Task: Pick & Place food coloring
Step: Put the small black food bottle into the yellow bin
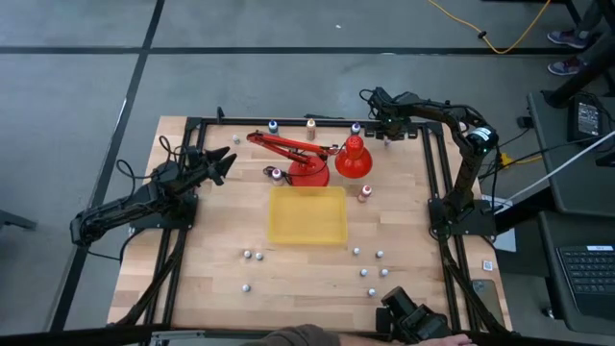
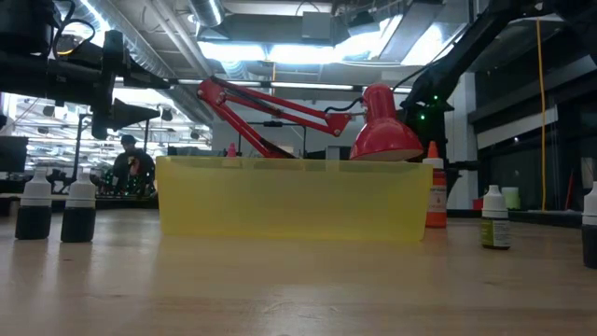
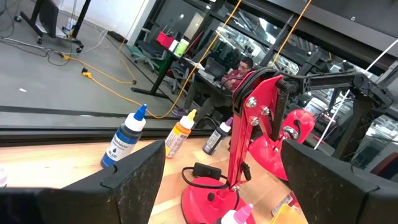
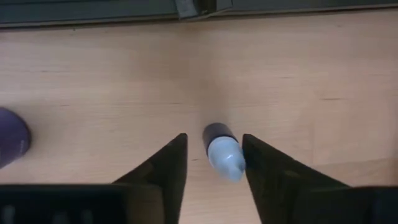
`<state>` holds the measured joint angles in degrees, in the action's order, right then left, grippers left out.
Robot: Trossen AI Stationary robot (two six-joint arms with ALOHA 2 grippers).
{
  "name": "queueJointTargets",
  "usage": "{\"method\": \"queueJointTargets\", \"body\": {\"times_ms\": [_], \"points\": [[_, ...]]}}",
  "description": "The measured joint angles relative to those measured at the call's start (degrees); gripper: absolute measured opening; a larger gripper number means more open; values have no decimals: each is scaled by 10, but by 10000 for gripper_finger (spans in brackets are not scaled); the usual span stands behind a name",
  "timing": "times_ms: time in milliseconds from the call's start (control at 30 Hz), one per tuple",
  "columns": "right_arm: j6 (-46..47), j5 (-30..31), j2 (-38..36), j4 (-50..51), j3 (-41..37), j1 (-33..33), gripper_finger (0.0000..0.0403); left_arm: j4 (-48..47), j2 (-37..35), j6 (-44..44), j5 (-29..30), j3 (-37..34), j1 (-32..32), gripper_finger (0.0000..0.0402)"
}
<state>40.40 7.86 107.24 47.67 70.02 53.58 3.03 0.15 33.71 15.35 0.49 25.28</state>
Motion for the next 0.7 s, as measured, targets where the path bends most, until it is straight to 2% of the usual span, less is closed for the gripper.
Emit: {"method": "queueJointTargets", "body": {"times_ms": [333,567,700], "points": [[-2,1,-1,0,1,0,63,0,0,0,0,0,0,311],[-17,2,-10,41,23,0,70,0,0,0,0,0,0,311],[-30,22,-34,60,47,0,63,0,0,0,0,0,0,311]]}}
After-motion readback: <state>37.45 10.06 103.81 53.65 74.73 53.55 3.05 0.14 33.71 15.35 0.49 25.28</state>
